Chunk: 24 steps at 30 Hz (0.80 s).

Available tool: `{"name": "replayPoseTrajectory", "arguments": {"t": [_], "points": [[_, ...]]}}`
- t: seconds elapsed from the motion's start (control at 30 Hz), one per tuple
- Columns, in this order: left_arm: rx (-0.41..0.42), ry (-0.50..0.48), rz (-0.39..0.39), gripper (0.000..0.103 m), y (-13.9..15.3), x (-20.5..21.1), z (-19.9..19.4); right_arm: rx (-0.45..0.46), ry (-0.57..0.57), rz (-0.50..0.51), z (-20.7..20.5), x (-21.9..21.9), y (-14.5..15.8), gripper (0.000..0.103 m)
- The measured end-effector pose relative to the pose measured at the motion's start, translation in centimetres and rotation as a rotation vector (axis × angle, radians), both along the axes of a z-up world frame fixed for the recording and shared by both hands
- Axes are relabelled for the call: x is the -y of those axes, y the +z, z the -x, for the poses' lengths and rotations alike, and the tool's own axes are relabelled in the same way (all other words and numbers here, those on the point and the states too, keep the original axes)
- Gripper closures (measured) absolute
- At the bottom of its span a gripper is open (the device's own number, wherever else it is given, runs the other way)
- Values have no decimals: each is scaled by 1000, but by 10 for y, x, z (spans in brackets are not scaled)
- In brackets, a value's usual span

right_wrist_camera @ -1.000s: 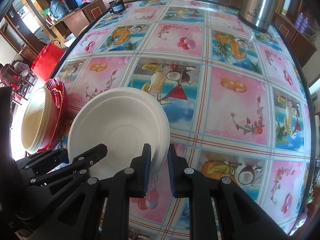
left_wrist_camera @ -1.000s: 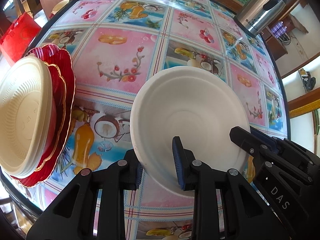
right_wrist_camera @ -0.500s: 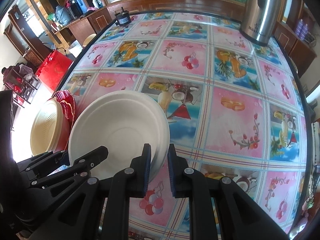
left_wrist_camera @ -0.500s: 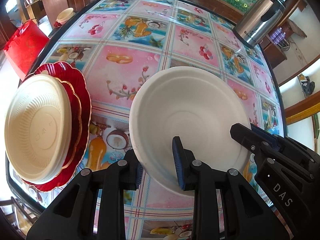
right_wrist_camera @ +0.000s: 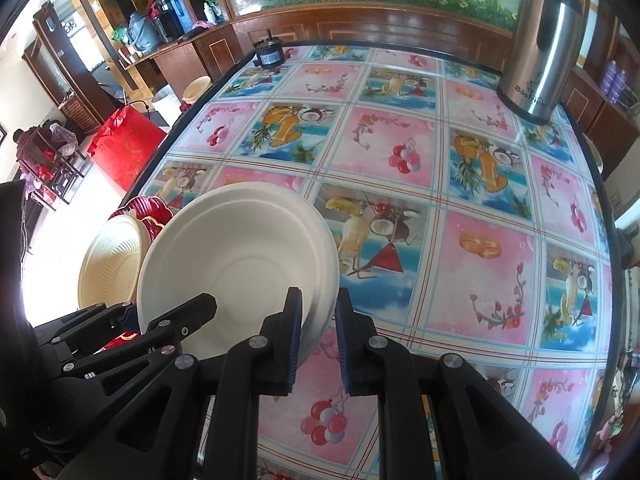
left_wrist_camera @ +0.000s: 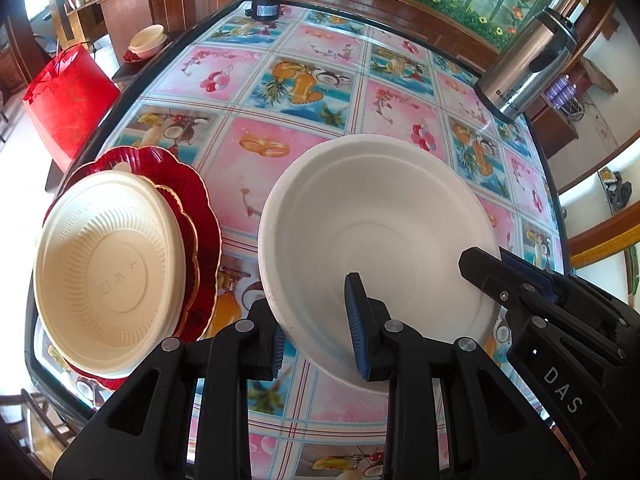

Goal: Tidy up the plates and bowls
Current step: 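Lower the white bowl into the beige plate on the stack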

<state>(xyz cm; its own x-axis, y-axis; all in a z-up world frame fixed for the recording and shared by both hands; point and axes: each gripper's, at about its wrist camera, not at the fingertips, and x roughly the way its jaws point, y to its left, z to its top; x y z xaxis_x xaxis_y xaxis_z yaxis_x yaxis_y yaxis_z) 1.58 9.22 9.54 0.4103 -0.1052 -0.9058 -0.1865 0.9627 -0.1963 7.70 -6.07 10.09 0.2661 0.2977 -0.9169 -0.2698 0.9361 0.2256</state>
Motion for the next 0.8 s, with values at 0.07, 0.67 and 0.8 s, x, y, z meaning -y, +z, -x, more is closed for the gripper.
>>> {"name": "replayPoseTrajectory", "arguments": {"t": [0.07,0.67,0.8], "points": [[4,5,-2,76,2,-3,0,3,6,-2,-1,-2,1,88],[29,71,-22,76,23,-40,8,38,72,-31,-7,-37,19,88],[31,92,-25,76,25,-50,11,41,93,-34,-8,-50,20,88]]}}
